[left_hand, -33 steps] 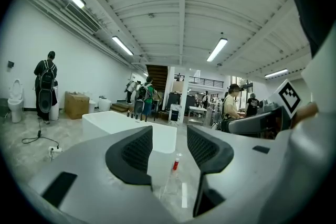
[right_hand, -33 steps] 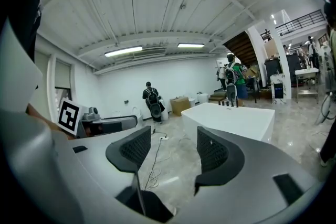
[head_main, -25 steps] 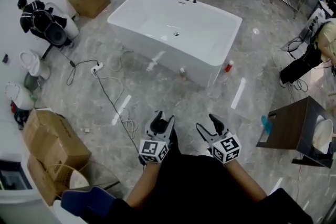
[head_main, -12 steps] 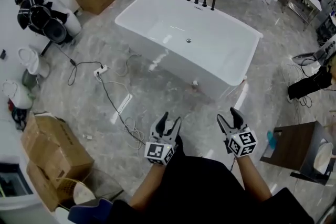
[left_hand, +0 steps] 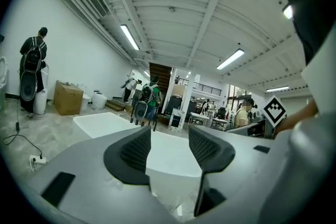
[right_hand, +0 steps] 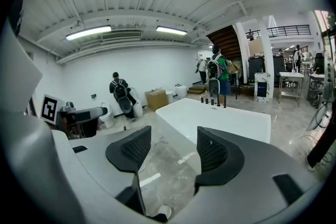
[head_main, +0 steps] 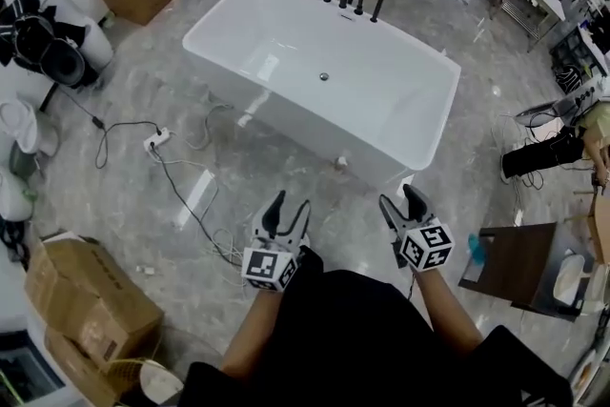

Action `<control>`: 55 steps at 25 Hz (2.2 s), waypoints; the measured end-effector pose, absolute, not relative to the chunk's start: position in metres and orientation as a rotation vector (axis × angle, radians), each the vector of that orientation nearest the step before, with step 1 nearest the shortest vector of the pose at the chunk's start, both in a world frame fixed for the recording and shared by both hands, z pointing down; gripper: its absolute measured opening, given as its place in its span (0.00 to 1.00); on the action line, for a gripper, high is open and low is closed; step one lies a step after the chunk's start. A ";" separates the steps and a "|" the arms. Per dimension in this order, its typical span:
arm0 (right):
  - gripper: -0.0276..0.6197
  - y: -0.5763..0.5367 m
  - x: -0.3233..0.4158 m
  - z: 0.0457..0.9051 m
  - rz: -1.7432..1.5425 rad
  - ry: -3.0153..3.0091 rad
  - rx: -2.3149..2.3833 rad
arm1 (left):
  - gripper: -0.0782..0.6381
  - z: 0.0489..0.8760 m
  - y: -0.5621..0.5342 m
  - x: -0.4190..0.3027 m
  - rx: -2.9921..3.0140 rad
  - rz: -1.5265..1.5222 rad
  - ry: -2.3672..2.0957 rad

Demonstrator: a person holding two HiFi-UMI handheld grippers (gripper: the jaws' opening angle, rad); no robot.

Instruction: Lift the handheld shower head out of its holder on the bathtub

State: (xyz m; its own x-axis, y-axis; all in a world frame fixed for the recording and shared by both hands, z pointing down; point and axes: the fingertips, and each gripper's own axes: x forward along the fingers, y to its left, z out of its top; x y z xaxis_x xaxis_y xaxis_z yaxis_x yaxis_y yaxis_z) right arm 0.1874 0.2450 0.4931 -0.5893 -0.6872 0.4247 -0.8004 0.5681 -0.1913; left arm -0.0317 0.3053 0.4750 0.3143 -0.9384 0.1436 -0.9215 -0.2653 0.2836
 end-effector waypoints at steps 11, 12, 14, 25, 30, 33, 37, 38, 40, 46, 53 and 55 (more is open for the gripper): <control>0.41 0.208 0.114 0.495 0.506 -2.444 1.214 | 0.40 0.478 0.270 -0.112 2.286 -0.121 -1.650; 0.41 0.205 0.110 0.496 0.505 -2.439 1.212 | 0.40 0.478 0.268 -0.117 2.287 -0.124 -1.650; 0.41 0.202 0.101 0.496 0.513 -2.437 1.193 | 0.40 0.481 0.264 -0.126 2.284 -0.130 -1.653; 0.41 0.171 0.069 0.490 0.457 -2.422 1.146 | 0.40 0.473 0.244 -0.155 2.245 -0.226 -1.722; 0.41 0.159 0.044 0.498 0.449 -2.452 1.105 | 0.40 0.476 0.232 -0.168 2.229 -0.212 -1.732; 0.41 0.154 0.043 0.513 0.503 -2.448 1.104 | 0.40 0.480 0.224 -0.171 2.219 -0.188 -1.735; 0.41 0.131 0.056 0.537 0.568 -2.418 1.131 | 0.40 0.490 0.197 -0.174 2.215 -0.144 -1.733; 0.41 0.122 0.060 0.544 0.580 -2.408 1.144 | 0.40 0.493 0.187 -0.174 2.214 -0.130 -1.730; 0.41 0.101 0.068 0.556 0.592 -2.385 1.172 | 0.40 0.499 0.166 -0.173 2.218 -0.103 -1.714; 0.41 0.022 0.068 0.574 0.655 -2.348 1.211 | 0.41 0.514 0.070 -0.170 2.245 -0.028 -1.635; 0.41 -0.091 0.065 0.568 0.652 -2.358 1.232 | 0.42 0.518 -0.031 -0.176 2.215 -0.029 -1.612; 0.41 -0.123 0.066 0.560 0.648 -2.373 1.254 | 0.42 0.511 -0.057 -0.175 2.239 -0.012 -1.608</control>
